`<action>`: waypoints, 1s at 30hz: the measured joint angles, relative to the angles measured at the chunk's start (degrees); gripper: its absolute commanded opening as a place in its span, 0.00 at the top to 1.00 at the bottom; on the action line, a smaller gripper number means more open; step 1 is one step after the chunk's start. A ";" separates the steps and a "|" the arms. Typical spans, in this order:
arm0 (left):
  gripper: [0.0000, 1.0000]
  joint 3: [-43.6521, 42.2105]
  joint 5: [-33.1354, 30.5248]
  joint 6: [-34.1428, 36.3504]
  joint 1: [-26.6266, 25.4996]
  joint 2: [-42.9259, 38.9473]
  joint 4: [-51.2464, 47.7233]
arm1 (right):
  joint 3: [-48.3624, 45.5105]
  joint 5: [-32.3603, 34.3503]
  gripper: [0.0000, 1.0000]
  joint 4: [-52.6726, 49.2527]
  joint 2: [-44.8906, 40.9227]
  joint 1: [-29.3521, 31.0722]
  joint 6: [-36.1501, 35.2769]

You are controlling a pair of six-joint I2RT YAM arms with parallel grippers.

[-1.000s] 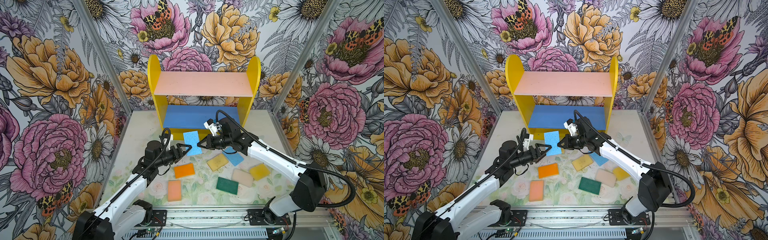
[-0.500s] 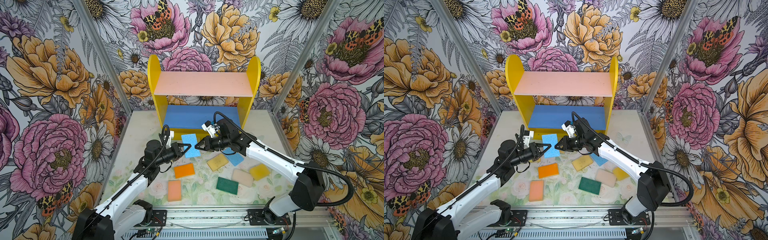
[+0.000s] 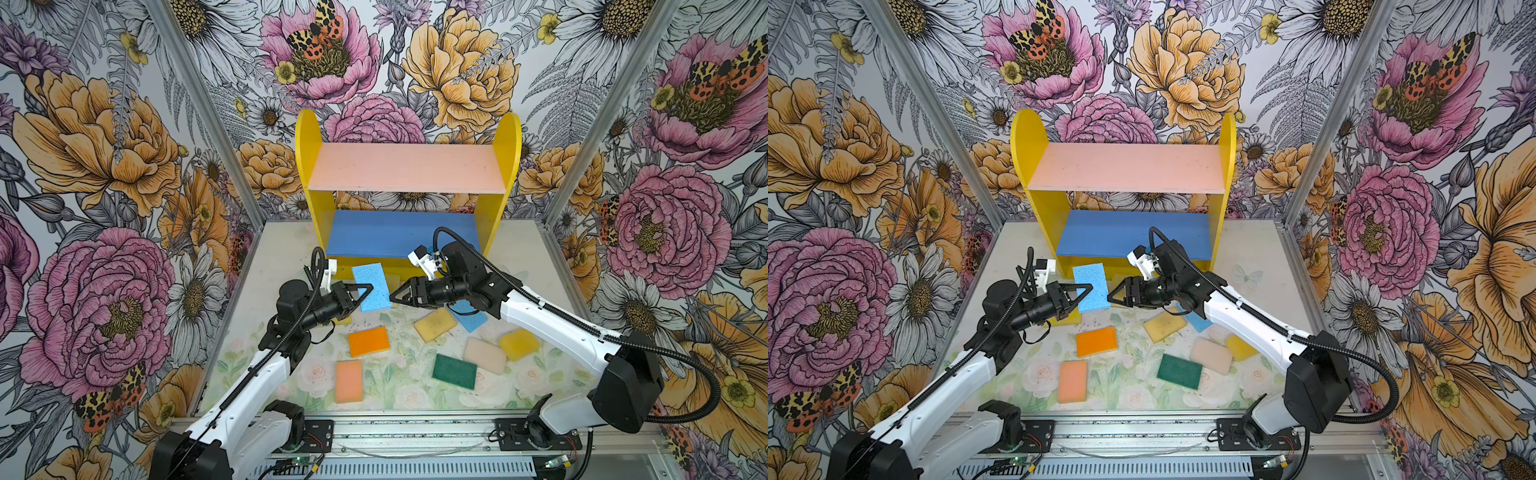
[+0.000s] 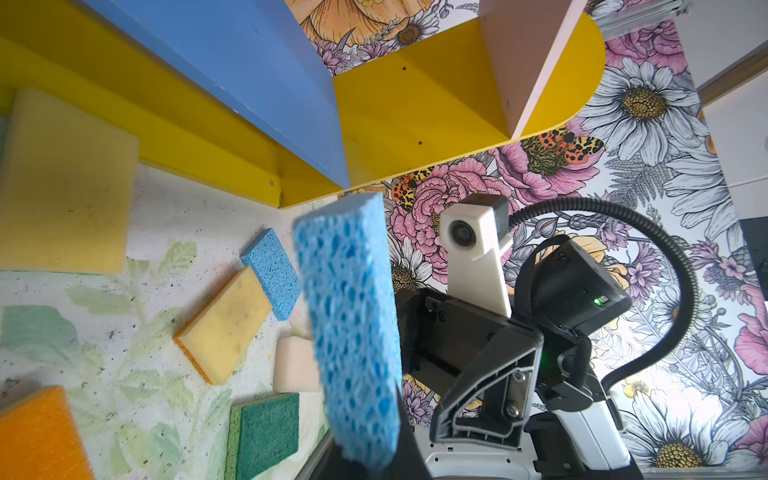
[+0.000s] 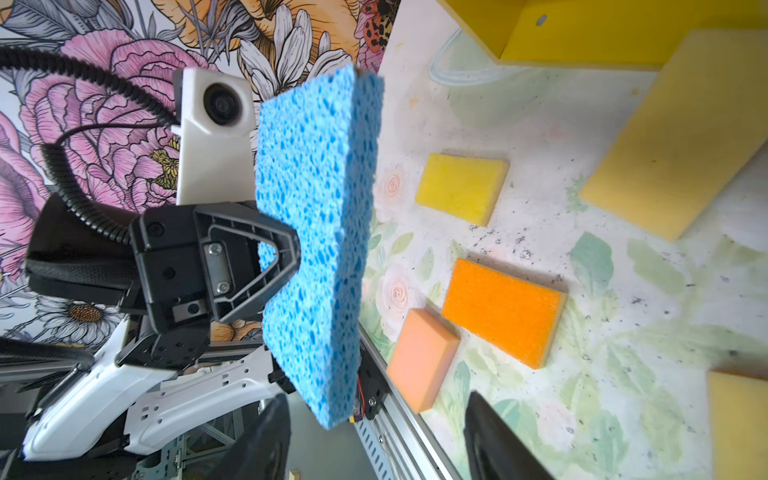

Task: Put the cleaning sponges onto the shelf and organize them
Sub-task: 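Lift the blue sponge with the right gripper toward the pink top shelf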

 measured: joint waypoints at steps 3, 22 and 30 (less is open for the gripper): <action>1.00 0.00 0.85 -0.24 0.31 -0.72 0.07 | -2.16 -2.38 0.32 3.67 -1.01 0.00 1.79; 1.00 0.00 2.21 -1.90 0.33 -2.27 0.31 | -9.81 -8.35 0.48 27.41 -1.09 0.50 17.11; 1.00 0.00 2.21 -1.90 0.33 -2.27 0.46 | -9.81 -8.55 0.59 29.05 -0.72 1.68 18.10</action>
